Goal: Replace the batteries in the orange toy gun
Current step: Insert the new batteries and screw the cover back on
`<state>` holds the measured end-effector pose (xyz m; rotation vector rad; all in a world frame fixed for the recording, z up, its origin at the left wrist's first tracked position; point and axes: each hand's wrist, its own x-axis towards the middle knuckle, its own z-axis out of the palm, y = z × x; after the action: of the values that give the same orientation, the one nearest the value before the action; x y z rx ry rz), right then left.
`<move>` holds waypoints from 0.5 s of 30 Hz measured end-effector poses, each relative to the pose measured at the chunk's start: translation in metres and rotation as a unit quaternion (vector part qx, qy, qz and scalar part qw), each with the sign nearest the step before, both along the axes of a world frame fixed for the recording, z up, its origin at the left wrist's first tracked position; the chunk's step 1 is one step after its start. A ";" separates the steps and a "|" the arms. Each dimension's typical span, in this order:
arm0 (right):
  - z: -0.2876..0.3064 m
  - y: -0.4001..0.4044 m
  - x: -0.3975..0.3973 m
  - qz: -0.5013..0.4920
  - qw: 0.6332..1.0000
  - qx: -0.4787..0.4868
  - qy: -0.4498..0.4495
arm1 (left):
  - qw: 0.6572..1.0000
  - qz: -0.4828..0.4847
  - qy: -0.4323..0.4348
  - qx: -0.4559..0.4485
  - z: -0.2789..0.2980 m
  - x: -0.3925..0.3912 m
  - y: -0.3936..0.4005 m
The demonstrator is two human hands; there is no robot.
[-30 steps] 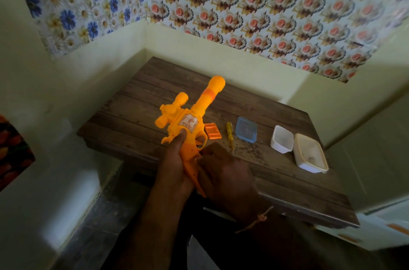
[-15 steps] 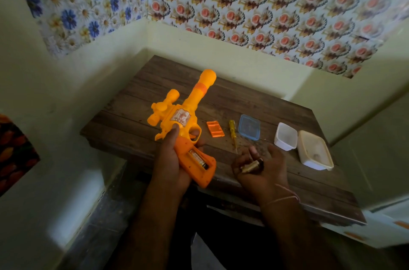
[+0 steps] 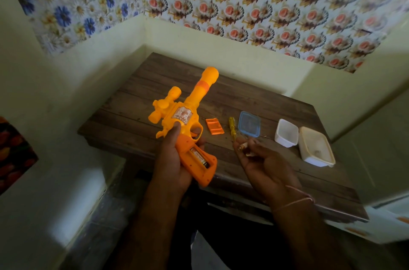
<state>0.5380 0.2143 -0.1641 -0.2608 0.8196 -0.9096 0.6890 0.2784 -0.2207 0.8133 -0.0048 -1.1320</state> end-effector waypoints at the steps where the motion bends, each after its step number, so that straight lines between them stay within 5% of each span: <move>1: -0.001 0.002 0.001 0.000 1.000 -0.003 -0.004 | 1.000 0.000 -0.002 -0.001 0.000 0.000 0.000; 8: 0.003 0.027 0.007 0.065 0.996 -0.035 0.042 | 1.000 -0.012 -0.004 0.002 0.000 -0.002 0.000; 12: 0.008 0.046 0.011 0.120 0.952 -0.179 0.217 | 1.000 -0.014 0.012 -0.005 -0.001 -0.002 -0.001; 15: 0.015 0.057 0.014 0.139 0.929 -0.244 0.241 | 0.999 -0.022 0.037 -0.022 -0.003 -0.003 -0.002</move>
<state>0.5522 0.2715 -0.1494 -1.0441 0.9634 -0.7759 0.6865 0.2767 -0.2235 0.7357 0.0138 -1.1982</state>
